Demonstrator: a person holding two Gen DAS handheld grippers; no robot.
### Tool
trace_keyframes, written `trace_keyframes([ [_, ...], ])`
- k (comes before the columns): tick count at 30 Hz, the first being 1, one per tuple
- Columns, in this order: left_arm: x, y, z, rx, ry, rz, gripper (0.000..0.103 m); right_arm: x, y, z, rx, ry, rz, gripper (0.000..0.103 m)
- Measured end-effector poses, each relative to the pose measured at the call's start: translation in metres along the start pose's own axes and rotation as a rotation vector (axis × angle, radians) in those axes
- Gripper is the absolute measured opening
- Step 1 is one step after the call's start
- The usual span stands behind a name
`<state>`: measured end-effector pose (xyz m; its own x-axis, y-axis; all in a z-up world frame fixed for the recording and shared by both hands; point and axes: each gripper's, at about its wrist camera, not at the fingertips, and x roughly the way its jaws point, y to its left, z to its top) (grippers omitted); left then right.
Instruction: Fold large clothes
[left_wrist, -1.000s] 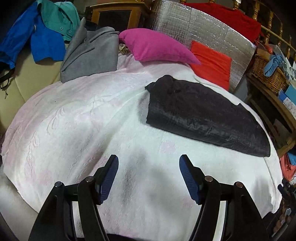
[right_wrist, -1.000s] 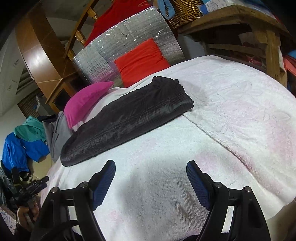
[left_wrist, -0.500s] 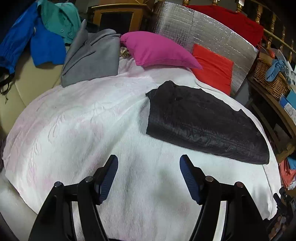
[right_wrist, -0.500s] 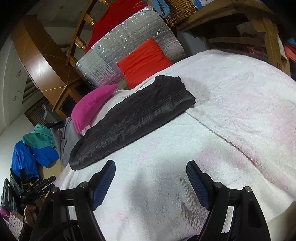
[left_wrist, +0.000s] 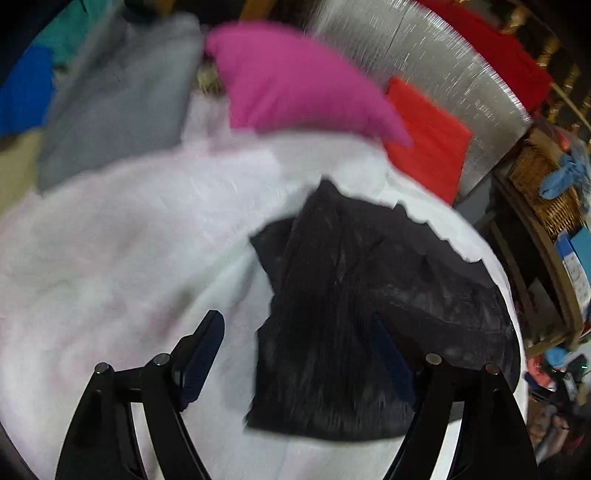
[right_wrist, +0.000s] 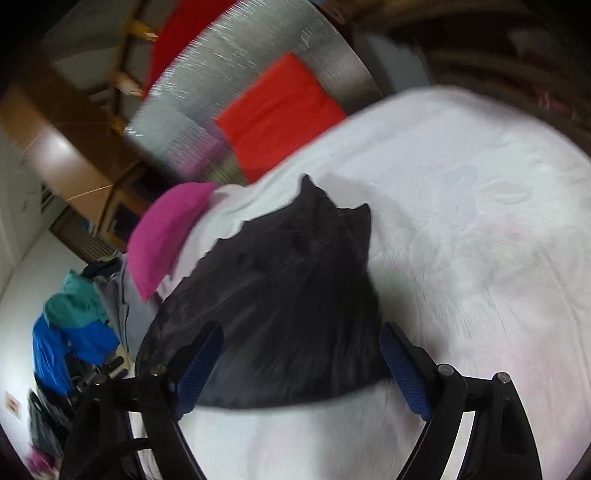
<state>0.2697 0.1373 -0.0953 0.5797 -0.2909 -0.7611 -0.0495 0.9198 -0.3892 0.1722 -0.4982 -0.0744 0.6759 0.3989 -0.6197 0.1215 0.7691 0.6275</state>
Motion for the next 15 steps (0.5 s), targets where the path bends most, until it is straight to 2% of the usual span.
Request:
trace_keyframes([
  [4,0.041,-0.004,0.014,0.008,0.076,-0.005,0.082,0.04,-0.014,0.032,0.036,0.075,-0.007,0.089],
  [10,0.072,-0.015,0.02,0.035,0.154,-0.021,0.081,0.096,-0.009,0.046,-0.008,0.209,-0.025,0.087],
  [11,0.076,-0.019,0.019,0.053,0.161,-0.003,0.081,0.102,-0.004,0.045,-0.037,0.224,-0.029,0.084],
  [12,0.077,-0.023,0.019,0.073,0.158,0.025,0.078,0.107,-0.001,0.043,-0.058,0.238,-0.043,0.068],
  [14,0.081,-0.03,0.016,0.112,0.152,0.066,0.064,0.112,0.006,0.042,-0.095,0.249,-0.076,0.057],
  [15,0.081,-0.03,0.015,0.118,0.149,0.071,0.062,0.112,0.01,0.043,-0.109,0.25,-0.079,0.047],
])
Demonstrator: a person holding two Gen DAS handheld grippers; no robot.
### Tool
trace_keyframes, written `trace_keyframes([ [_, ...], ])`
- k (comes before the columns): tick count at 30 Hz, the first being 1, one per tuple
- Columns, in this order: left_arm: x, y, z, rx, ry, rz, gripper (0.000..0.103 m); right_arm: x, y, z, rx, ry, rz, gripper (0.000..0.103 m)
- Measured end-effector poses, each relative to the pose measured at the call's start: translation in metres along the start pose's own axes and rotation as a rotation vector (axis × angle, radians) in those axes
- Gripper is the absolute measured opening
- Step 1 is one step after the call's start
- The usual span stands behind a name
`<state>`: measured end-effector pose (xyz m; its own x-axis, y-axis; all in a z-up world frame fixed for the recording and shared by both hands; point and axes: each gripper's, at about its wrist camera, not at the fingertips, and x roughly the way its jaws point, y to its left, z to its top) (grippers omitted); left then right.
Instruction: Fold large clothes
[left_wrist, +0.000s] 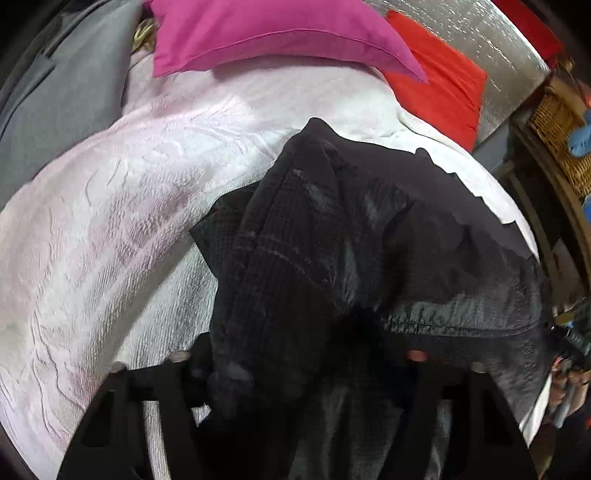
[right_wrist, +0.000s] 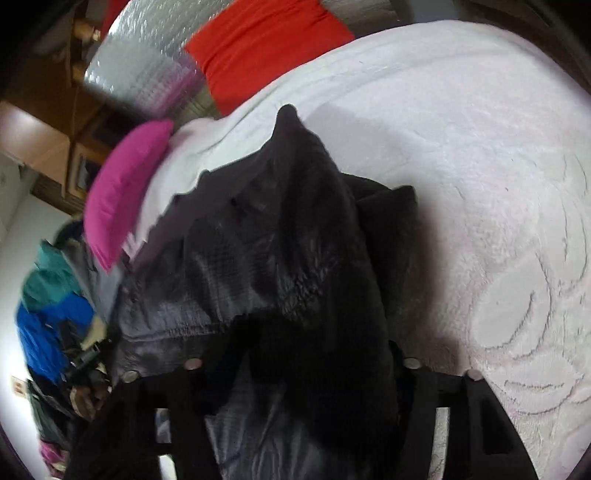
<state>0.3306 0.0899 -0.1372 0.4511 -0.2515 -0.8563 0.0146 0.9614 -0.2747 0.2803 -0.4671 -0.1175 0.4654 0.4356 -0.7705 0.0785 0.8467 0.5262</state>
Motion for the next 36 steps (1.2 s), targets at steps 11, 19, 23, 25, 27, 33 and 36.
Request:
trace_keyframes([
  [11,-0.003,-0.003,0.003,0.04,-0.02,0.046,0.069,0.002,0.001,0.0,0.031,-0.007,-0.006,0.076],
  [19,-0.007,-0.029,0.012,0.14,-0.021,0.097,0.022,-0.012,0.04,0.007,-0.084,0.007,-0.087,0.025],
  [23,-0.036,-0.038,0.016,0.154,-0.074,0.106,0.018,-0.043,0.071,0.011,-0.135,-0.04,-0.079,0.022],
  [25,-0.065,-0.044,0.016,0.159,-0.127,0.092,0.018,-0.061,0.096,0.01,-0.186,-0.064,-0.067,0.02],
  [27,-0.101,-0.052,0.011,0.183,-0.191,0.083,0.017,-0.088,0.122,0.004,-0.246,-0.096,-0.053,0.02],
  [33,-0.182,-0.049,-0.047,0.195,-0.318,0.049,0.018,-0.15,0.134,-0.056,-0.29,-0.18,0.012,0.02],
  [36,-0.17,-0.035,-0.085,0.157,-0.29,0.013,0.019,-0.137,0.098,-0.097,-0.224,-0.144,0.027,0.02],
])
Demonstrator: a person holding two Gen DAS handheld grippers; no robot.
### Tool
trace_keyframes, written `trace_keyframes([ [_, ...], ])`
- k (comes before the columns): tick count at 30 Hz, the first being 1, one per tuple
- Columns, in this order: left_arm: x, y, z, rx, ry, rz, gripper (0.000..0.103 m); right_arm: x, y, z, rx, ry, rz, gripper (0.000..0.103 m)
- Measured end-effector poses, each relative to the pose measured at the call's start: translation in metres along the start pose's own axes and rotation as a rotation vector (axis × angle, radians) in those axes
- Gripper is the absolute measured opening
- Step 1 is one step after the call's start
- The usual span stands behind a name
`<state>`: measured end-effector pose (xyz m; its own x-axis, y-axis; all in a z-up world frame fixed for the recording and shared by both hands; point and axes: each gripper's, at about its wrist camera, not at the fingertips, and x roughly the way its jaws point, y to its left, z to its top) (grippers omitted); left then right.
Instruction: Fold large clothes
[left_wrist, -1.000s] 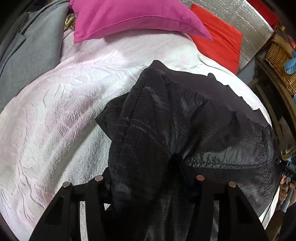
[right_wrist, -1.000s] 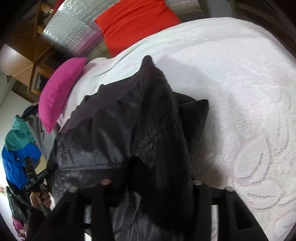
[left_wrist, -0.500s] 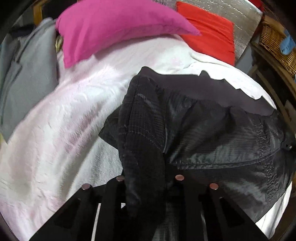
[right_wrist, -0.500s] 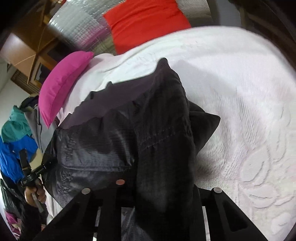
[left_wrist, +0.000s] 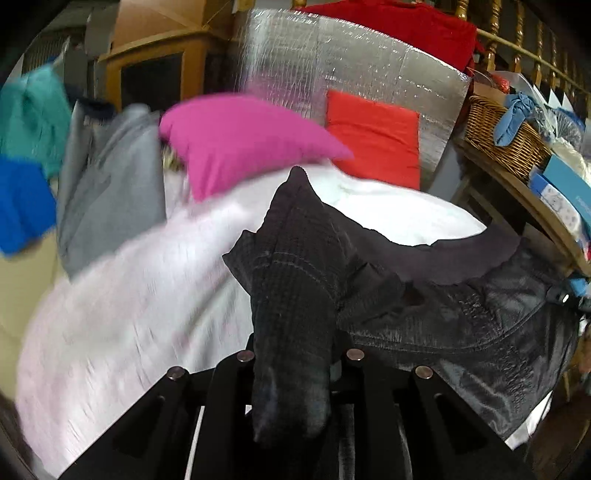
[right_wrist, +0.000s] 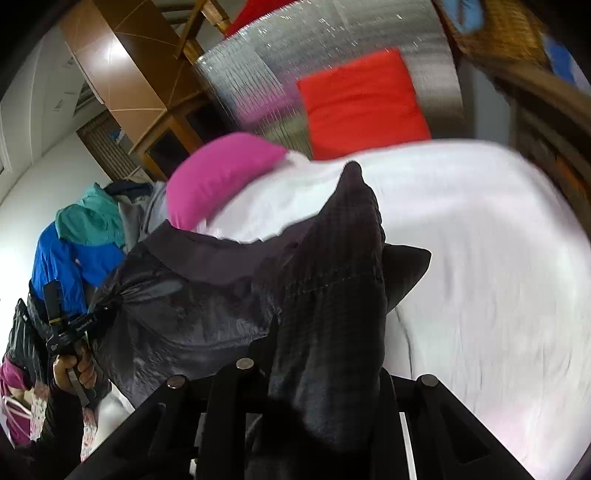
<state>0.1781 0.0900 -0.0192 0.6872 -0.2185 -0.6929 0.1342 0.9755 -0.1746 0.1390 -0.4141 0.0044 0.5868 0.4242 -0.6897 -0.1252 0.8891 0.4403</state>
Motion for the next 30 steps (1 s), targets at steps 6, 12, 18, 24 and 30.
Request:
trace_keyframes([
  [6,0.069,0.039,-0.083,-0.149,0.178,0.019,0.044,0.061,-0.079,-0.085,0.266,0.096,-0.025,0.066],
  [12,0.027,0.056,-0.052,-0.133,0.1,0.049,0.056,0.015,-0.081,-0.068,0.247,-0.032,-0.054,0.068],
  [18,0.041,0.04,-0.016,-0.067,0.058,0.033,0.067,0.031,-0.049,-0.017,0.118,-0.047,-0.099,0.068],
  [24,0.101,0.02,-0.009,-0.024,0.2,0.073,0.041,0.088,-0.045,0.0,-0.017,0.118,-0.218,0.024],
  [30,0.095,0.023,-0.006,-0.009,0.16,0.09,0.008,0.056,-0.041,0.008,-0.067,0.018,-0.258,0.007],
])
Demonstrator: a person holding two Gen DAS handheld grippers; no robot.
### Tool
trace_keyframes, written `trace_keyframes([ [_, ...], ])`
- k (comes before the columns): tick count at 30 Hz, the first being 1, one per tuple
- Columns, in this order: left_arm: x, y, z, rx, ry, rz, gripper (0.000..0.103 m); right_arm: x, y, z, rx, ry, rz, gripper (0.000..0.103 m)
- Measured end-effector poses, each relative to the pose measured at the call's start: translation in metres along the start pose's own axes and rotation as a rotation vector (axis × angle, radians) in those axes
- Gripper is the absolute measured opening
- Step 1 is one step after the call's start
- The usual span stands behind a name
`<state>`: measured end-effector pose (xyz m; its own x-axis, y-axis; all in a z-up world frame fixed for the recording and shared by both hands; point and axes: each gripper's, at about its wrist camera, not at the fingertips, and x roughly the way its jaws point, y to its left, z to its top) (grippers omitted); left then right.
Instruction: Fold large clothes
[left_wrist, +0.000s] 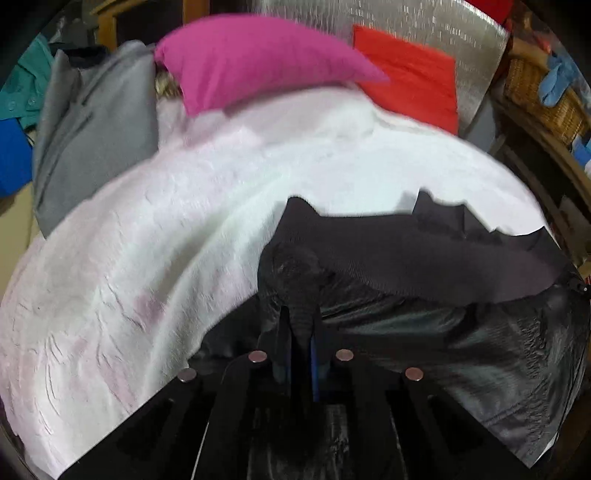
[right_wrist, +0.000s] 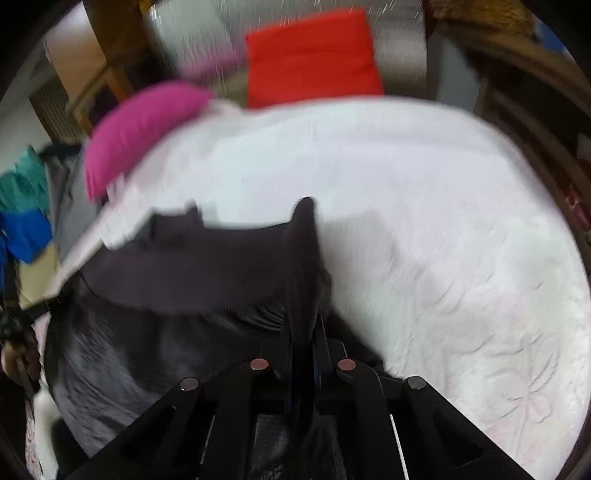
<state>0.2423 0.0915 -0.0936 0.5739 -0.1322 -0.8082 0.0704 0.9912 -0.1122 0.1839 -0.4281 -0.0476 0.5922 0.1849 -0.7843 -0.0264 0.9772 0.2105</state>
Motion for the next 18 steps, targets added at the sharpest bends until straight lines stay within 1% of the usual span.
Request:
trace_keyframes([
  [1,-0.001,0.003,0.0,-0.01,-0.017,-0.007,0.008,-0.001,-0.003,-0.001,-0.001,-0.014,-0.014,0.007],
  [2,0.007,0.006,-0.002,-0.019,-0.007,-0.013,0.009,0.008,-0.008,-0.003,0.007,0.007,-0.033,0.007],
  [4,0.03,0.009,-0.003,-0.042,0.043,-0.015,0.01,0.034,-0.018,-0.013,0.026,0.061,-0.067,0.007],
  [5,0.036,0.01,-0.004,-0.052,0.056,-0.015,0.011,0.045,-0.021,-0.017,0.049,0.073,-0.071,0.007],
  [6,0.036,0.01,-0.004,-0.052,0.051,-0.009,0.011,0.049,-0.024,-0.021,0.075,0.075,-0.067,0.008],
  [7,0.034,0.009,-0.003,-0.055,0.046,0.005,0.014,0.05,-0.026,-0.024,0.102,0.067,-0.068,0.009],
  [9,0.026,0.004,-0.002,-0.032,0.029,0.029,0.018,0.044,-0.025,-0.025,0.125,0.051,-0.068,0.011],
  [10,0.019,0.001,-0.001,-0.014,0.014,0.038,0.021,0.035,-0.023,-0.025,0.128,0.036,-0.066,0.012],
  [11,0.009,0.0,-0.002,-0.005,-0.008,0.043,0.026,0.027,-0.019,-0.025,0.124,0.019,-0.084,0.023],
  [12,0.0,0.0,-0.002,-0.005,-0.026,0.056,0.031,0.017,-0.019,-0.027,0.12,0.001,-0.099,0.04],
  [13,-0.011,0.001,-0.003,-0.009,-0.049,0.074,0.041,0.006,-0.015,-0.029,0.116,-0.026,-0.113,0.062],
  [14,-0.027,0.001,-0.006,-0.016,-0.091,0.09,0.048,-0.012,-0.008,-0.032,0.108,-0.075,-0.125,0.068],
  [15,-0.038,0.001,-0.008,-0.017,-0.119,0.097,0.051,-0.023,-0.002,-0.034,0.099,-0.103,-0.126,0.069],
  [16,-0.052,-0.002,-0.012,-0.015,-0.156,0.108,0.054,-0.032,0.006,-0.034,0.085,-0.122,-0.109,0.069],
  [18,-0.072,-0.011,-0.02,-0.003,-0.198,0.094,0.055,-0.048,0.026,-0.041,0.055,-0.149,-0.063,0.069],
])
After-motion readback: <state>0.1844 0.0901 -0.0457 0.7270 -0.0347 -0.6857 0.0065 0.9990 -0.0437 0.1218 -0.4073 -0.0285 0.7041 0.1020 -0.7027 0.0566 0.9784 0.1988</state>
